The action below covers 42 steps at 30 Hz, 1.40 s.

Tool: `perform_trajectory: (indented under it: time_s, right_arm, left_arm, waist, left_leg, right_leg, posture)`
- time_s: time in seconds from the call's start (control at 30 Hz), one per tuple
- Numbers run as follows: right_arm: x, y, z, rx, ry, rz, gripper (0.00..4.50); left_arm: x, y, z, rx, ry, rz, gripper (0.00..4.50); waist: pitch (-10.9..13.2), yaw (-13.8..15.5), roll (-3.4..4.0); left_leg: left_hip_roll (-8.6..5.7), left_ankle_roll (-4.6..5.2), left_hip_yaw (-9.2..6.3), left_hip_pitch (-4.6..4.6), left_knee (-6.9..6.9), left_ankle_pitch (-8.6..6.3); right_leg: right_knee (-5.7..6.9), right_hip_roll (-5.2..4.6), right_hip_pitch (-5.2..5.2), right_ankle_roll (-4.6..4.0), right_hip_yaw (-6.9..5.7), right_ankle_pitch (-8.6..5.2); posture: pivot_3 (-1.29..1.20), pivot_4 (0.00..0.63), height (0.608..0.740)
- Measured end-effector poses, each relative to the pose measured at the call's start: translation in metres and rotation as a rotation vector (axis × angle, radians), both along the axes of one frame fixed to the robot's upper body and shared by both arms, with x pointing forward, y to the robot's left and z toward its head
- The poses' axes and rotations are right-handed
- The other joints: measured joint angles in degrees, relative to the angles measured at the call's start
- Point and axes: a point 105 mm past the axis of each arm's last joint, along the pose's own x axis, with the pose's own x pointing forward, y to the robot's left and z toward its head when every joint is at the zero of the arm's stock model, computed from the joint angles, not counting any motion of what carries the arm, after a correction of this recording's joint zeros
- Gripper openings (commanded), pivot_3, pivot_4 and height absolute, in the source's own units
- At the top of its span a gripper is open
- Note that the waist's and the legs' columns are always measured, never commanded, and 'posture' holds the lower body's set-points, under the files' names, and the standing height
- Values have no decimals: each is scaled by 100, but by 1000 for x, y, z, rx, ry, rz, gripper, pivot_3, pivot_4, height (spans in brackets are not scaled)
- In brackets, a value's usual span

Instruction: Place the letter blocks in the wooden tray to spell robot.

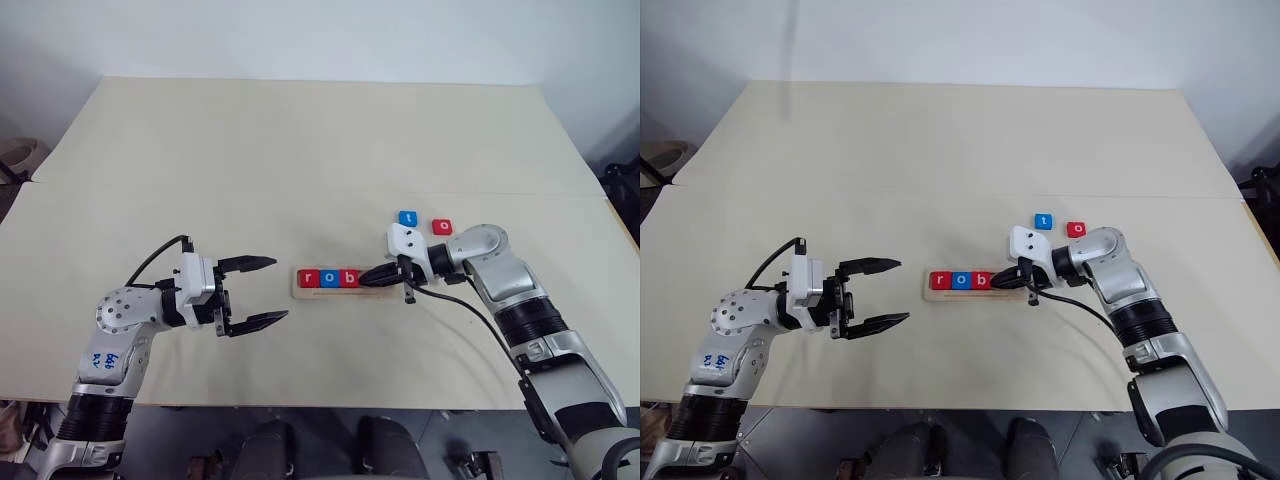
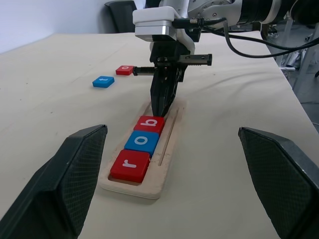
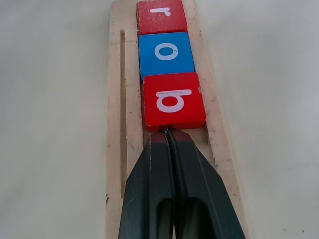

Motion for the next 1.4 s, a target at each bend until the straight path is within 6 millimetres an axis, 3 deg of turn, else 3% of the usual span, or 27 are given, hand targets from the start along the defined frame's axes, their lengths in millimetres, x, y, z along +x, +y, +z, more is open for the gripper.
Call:
perform_trajectory:
  time_s: [0.4,0.53,0.63,0.73,0.87,1.03,1.2,1.4]
  right_arm:
    - [-2,9,6,23,-32,19,56]
    - [-4,-3,14,67,-49,-14,56]
    - [-7,-28,27,138,-66,-110,594]
    - [-15,-57,33,184,-89,-220,1531]
    - [-37,-114,17,237,-122,-491,2888]
    - [-67,-159,7,282,-194,-711,4474]
    - [-95,-184,-14,338,-215,-889,4474]
    - [-84,-179,-4,391,-278,-908,4474]
  left_arm:
    - [3,2,-3,-3,13,12,4500]
    - [4,1,-3,-5,16,10,4500]
    - [4,1,-3,-7,17,7,4500]
    - [5,0,-2,-8,13,-1,4500]
    - [9,1,-4,-11,28,-7,4500]
    - [14,1,-4,-15,33,-14,4500]
    - [21,-1,-5,-23,46,-27,4500]
    - [23,-5,-2,-15,31,-45,4500]
  waist:
    - [0,-7,0]
    - [0,43,0]
    - [0,88,0]
    - [0,90,0]
    - [0,128,0]
    - [0,137,1]
    - [-1,155,0]
    - [-1,65,0]
  left_leg:
    - [0,0,0,0,-1,0]
    - [0,0,-1,-1,0,0]
    - [0,2,-3,-4,2,-1]
    - [-5,3,-1,-4,0,-2]
    - [-7,3,10,-2,-4,-2]
    - [-4,2,10,5,-7,-2]
    - [-6,4,13,10,-8,-3]
    - [-3,4,11,15,-10,-3]
  right_leg:
    - [0,0,-1,0,0,0]
    - [-1,-1,-1,0,0,0]
    - [-2,-3,1,0,-2,0]
    - [-4,-4,3,0,-3,0]
    - [-10,-3,5,0,-3,0]
    - [-7,1,7,1,0,0]
    - [-12,0,9,3,13,2]
    - [-6,1,9,2,15,1]
  posture:
    - [0,150,740]
    - [0,150,740]
    - [0,150,740]
    - [0,150,740]
    - [0,150,740]
    - [0,150,740]
    - [0,150,740]
    - [0,150,740]
